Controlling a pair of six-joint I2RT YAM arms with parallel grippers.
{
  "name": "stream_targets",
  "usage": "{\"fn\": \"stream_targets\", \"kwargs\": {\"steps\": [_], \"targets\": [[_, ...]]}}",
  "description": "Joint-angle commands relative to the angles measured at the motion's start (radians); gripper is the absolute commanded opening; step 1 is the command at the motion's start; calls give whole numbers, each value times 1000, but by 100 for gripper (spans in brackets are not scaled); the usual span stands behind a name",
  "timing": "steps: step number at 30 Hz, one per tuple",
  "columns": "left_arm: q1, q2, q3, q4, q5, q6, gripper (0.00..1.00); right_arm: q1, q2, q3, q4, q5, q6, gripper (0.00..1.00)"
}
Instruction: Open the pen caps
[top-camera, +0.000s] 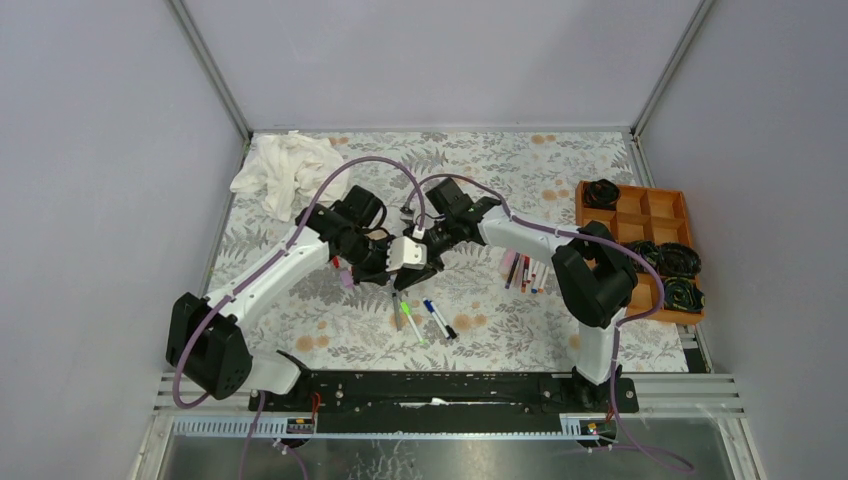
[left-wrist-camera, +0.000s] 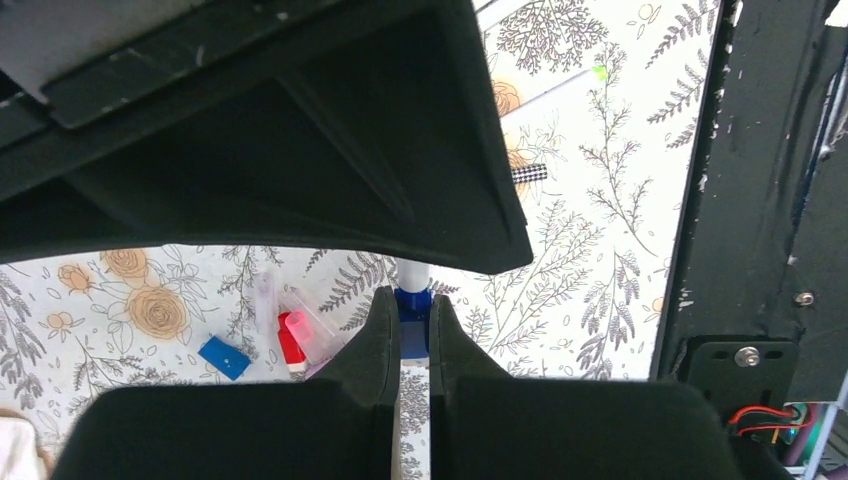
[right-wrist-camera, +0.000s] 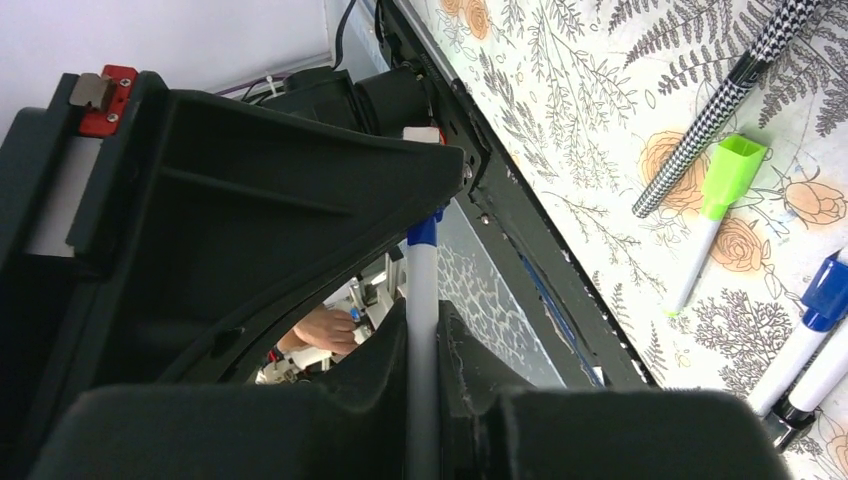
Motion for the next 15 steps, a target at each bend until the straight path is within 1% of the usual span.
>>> {"fn": "stream_targets", "kwargs": {"steps": [1, 4, 8, 10, 15], "targets": [[-6, -13, -43, 29, -129, 76, 0, -10, -43, -35, -16, -9, -29, 0], [-4, -11, -82, 65, -238, 109, 0, -35, -73, -80, -61, 21, -70, 0], [14, -2, -147, 164, -380, 156, 0, -58, -112, -149, -98, 70, -106, 0], [39, 18, -160, 197, -411, 171, 0, -64, -131, -177, -106, 91, -117, 0], [111, 81, -166, 247, -428, 180, 0, -83, -172, -226, -115, 134, -130, 0]]}}
